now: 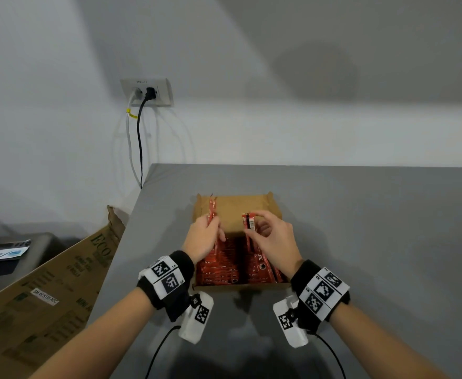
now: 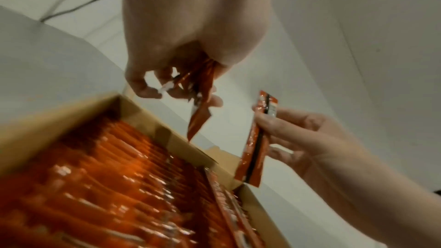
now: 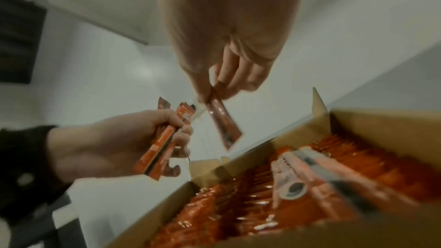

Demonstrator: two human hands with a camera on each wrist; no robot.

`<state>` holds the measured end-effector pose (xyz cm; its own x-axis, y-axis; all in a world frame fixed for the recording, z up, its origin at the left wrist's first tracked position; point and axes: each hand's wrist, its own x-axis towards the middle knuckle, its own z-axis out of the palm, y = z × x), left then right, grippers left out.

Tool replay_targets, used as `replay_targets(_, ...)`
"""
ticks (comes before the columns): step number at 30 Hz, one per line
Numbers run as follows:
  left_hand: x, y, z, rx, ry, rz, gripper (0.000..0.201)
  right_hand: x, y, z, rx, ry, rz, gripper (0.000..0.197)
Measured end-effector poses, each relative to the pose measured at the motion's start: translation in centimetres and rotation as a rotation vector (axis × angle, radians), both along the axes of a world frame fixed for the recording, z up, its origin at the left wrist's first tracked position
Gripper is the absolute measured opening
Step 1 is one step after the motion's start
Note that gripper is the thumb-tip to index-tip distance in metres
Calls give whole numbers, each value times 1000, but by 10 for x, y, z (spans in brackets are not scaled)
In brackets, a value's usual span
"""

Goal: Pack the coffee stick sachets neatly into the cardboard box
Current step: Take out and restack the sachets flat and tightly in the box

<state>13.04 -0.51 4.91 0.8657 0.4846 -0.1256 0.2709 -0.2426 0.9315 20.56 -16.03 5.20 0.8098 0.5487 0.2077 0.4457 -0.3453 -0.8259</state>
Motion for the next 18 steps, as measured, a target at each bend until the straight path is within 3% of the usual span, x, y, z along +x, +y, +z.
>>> replay_targets(2,-4,10,-2,-6,-7,24,22,-1,2,-2,17,-44,10,20)
replay_targets(4,-8,15,-1,-62,-37,24,18,-4,6,-1,92,45,49,12)
replay_targets(7,-11,19,-1,-107,-48,37,22,-11,15,1,186,161,141,12)
replay_targets(12,-16,24,0,-256,-25,62,17,-12,21,-6,140,6,265,17)
replay_targets(15,-17,24,2,-218,-69,109,12,-9,19,-8,104,-53,286,19)
replay_targets(18,-18,25,3,-132,-131,162,9,-2,16,-13,95,-152,195,23)
